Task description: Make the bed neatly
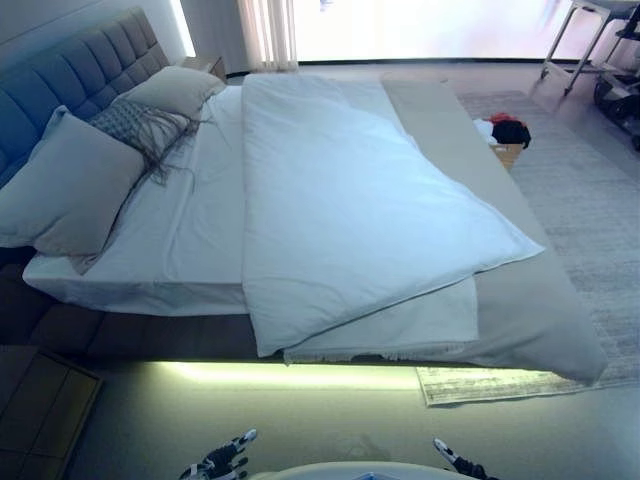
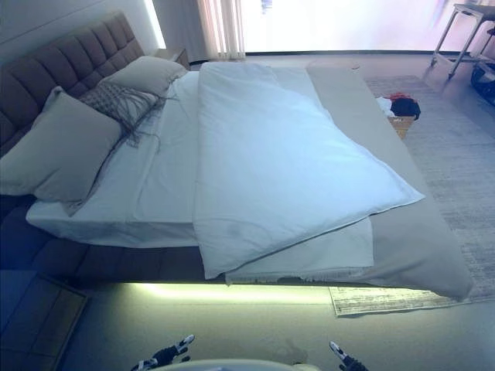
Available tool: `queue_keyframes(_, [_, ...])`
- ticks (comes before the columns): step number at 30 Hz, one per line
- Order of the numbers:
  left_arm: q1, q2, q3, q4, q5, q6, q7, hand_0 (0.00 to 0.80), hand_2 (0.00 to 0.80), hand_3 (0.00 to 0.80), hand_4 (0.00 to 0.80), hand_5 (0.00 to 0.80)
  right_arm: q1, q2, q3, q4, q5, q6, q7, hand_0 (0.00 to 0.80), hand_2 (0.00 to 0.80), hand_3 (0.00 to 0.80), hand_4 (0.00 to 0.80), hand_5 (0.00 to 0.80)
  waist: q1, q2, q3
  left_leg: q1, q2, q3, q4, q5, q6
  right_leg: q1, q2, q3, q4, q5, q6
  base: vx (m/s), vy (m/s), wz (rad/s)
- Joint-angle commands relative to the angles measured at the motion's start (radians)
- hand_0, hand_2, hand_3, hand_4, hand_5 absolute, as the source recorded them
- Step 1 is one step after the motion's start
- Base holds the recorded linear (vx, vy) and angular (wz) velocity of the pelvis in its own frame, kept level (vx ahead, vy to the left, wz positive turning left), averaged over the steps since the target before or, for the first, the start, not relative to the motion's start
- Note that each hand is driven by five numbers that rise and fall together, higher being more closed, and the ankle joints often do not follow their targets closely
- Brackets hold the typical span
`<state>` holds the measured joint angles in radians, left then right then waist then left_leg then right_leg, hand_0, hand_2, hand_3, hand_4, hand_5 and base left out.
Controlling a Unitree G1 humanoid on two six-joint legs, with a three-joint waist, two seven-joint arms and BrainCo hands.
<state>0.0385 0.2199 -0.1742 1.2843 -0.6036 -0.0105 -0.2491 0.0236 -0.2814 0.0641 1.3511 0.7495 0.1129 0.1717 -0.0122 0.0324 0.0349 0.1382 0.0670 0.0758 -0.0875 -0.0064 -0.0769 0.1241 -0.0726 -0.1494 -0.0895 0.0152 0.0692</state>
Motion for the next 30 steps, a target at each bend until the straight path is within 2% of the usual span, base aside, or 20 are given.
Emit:
queue_keyframes(1, [-0.048, 0.011, 0.036, 0.059, 0.004, 0.004, -0.013, 0.0, 0.0, 0.0, 0.0, 0.0, -0.057, 0.028, -0.019, 0.064, 0.012, -0.017, 0.032, 0.0, 0.0, 0.0, 0.0, 0.0, 0.001, -0.035, 0.011, 0.009, -0.118, -0.001, 0.0, -0.065, 0.085, -0.005, 0.056, 0.044, 0.021, -0.016, 0.024, 0.0, 0.0, 0.0])
queue_keyframes(4, [-0.05, 0.006, 0.035, 0.059, -0.018, 0.001, 0.001, 0.0, 0.0, 0.0, 0.0, 0.0, -0.06, 0.035, -0.008, 0.052, 0.008, -0.014, 0.031, 0.0, 0.0, 0.0, 0.0, 0.0, 0.0, -0.035, 0.011, 0.007, -0.119, 0.0, 0.0, -0.066, 0.085, -0.008, 0.055, 0.043, 0.022, -0.016, 0.024, 0.0, 0.0, 0.0])
queue_keyframes(9, [-0.058, 0.0, 0.033, 0.061, -0.007, 0.013, 0.012, 0.0, 0.0, 0.0, 0.0, 0.0, -0.07, 0.05, 0.02, 0.039, -0.006, 0.04, 0.057, 0.0, 0.0, 0.0, 0.0, 0.0, 0.001, -0.034, 0.019, 0.004, -0.119, 0.003, 0.0, -0.064, 0.087, -0.011, 0.052, 0.041, 0.025, -0.015, 0.024, -0.006, 0.004, 0.0])
queue_keyframes(16, [-0.053, 0.003, 0.042, 0.072, 0.003, 0.021, 0.03, 0.0, 0.0, 0.0, 0.0, 0.0, -0.066, 0.058, 0.04, 0.037, -0.017, 0.08, 0.078, 0.0, 0.0, 0.0, 0.0, 0.0, 0.002, -0.036, 0.015, 0.007, -0.122, -0.002, 0.0, -0.063, 0.087, -0.005, 0.052, 0.04, 0.021, -0.013, 0.024, 0.0, 0.0, 0.0])
queue_keyframes(23, [-0.061, 0.002, 0.039, 0.073, -0.004, 0.028, 0.042, 0.0, 0.0, 0.0, 0.0, 0.0, -0.082, 0.055, 0.058, 0.047, -0.025, 0.104, 0.096, 0.0, 0.0, 0.0, 0.0, 0.0, 0.01, -0.033, 0.026, 0.0, -0.122, -0.007, 0.0, -0.057, 0.089, -0.021, 0.052, 0.037, 0.044, -0.023, 0.02, -0.003, -0.01, 0.0])
queue_keyframes(30, [-0.069, -0.016, 0.02, 0.05, -0.005, 0.034, 0.051, 0.0, 0.0, 0.0, 0.0, 0.0, -0.128, 0.048, 0.069, 0.034, 0.026, 0.101, 0.116, 0.0, 0.0, 0.0, 0.0, 0.0, 0.016, -0.011, 0.052, -0.001, -0.122, -0.028, 0.0, -0.051, 0.092, -0.035, 0.062, 0.034, 0.079, -0.045, 0.004, 0.005, -0.058, 0.04])
